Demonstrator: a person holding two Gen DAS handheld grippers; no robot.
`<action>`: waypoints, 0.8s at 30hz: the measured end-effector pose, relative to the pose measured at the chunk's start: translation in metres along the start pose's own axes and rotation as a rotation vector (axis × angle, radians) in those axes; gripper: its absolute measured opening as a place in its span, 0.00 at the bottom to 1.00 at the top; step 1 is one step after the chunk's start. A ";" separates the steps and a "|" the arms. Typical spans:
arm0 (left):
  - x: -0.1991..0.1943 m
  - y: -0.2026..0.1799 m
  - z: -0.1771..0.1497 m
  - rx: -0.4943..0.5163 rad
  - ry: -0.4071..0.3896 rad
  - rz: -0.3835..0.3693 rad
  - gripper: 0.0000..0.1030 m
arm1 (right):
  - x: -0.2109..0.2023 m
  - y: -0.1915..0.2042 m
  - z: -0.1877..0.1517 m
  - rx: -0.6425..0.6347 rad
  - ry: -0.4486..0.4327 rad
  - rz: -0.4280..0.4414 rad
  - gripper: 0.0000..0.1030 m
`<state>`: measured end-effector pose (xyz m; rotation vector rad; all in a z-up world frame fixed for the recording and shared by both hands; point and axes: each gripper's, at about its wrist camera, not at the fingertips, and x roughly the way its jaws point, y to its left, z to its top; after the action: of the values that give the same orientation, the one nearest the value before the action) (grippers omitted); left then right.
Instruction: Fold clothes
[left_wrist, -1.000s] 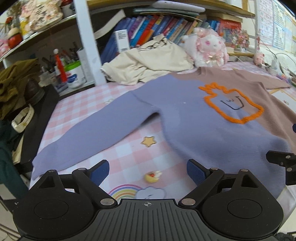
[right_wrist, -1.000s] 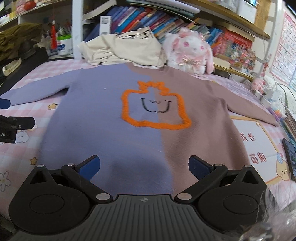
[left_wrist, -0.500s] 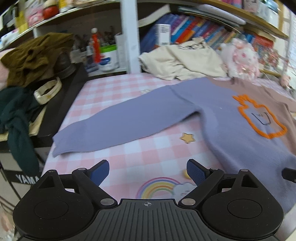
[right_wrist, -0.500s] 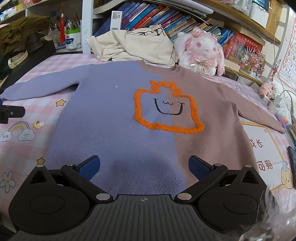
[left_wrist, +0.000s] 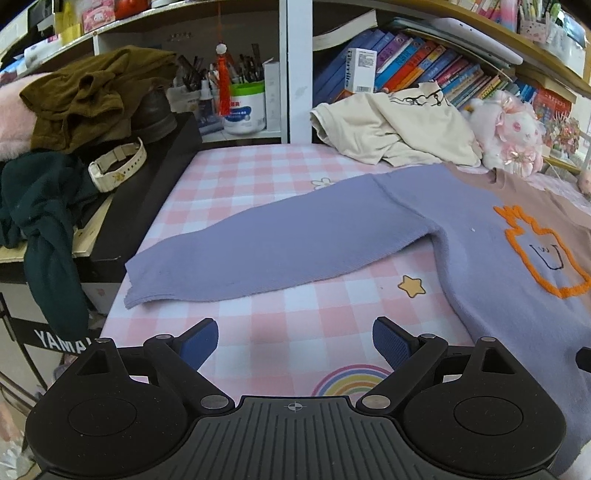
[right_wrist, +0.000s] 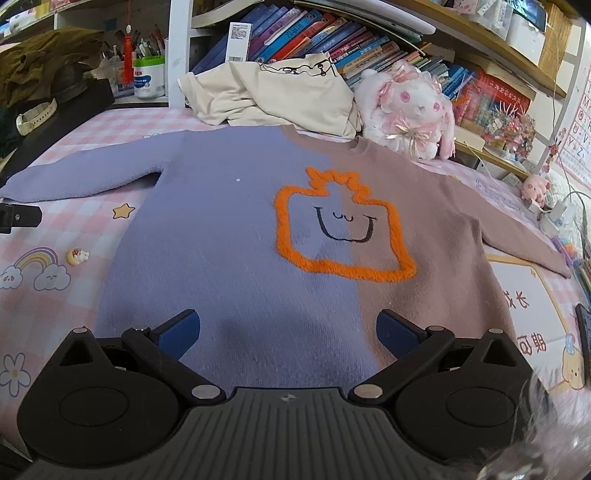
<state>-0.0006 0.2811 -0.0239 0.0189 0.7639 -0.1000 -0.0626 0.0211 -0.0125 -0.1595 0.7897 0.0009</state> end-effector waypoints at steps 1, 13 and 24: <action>0.001 0.002 0.001 -0.006 0.000 0.006 0.90 | 0.000 0.000 0.000 -0.002 -0.002 -0.002 1.00; 0.023 0.076 0.005 -0.308 0.011 0.108 0.90 | -0.001 -0.004 0.001 0.003 0.012 -0.019 1.00; 0.039 0.129 -0.002 -0.787 -0.049 -0.026 0.76 | -0.004 -0.009 -0.003 0.013 0.019 -0.047 1.00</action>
<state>0.0385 0.4066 -0.0543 -0.7385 0.7133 0.1794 -0.0673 0.0115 -0.0103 -0.1663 0.8047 -0.0503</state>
